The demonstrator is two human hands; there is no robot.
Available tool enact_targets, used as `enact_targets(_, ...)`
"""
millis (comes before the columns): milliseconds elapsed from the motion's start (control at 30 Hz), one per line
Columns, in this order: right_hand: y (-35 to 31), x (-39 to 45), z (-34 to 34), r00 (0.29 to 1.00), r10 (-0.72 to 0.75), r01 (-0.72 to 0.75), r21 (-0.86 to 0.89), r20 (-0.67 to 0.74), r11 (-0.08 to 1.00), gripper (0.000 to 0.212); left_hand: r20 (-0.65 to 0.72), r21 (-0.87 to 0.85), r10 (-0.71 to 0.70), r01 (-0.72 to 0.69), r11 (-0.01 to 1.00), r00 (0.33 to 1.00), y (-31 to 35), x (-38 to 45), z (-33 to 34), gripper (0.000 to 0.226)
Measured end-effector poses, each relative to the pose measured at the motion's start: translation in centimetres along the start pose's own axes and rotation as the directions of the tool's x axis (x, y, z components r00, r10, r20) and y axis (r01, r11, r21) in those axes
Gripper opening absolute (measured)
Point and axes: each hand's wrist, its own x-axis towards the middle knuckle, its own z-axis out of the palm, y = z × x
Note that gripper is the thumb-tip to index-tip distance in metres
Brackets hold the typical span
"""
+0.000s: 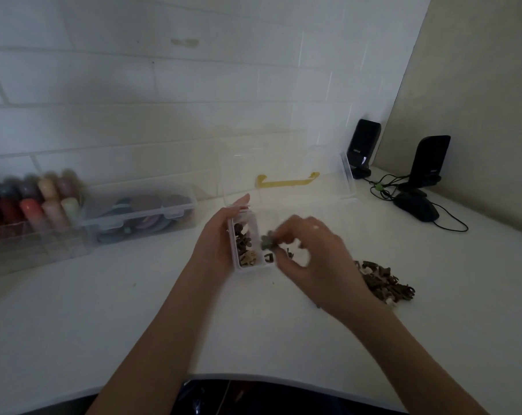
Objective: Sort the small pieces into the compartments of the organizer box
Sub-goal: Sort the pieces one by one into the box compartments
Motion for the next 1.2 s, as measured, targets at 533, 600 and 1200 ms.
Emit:
enact_targets(533, 0.6, 2.1, 5.1, 0.999, 0.034, -0.046, -0.639, -0.031, 0.768, 0.011, 0.019, 0.005, -0.036, 0.036, 0.999, 0.999, -0.2, 0.0, 0.1, 0.029)
enact_targets(600, 0.5, 2.0, 5.1, 0.998, 0.055, -0.037, -0.672, 0.005, 0.739, 0.009, 0.014, 0.019, -0.028, 0.028, 0.999, 1.000, -0.2, 0.1, 0.0, 0.028)
enact_targets(1200, 4.1, -7.5, 0.5, 0.911, 0.411, -0.383, -0.462, -0.044, 0.800, 0.037, -0.001, -0.022, -0.014, 0.014, 1.000, 1.000, 0.2, -0.4, 0.7, 0.022)
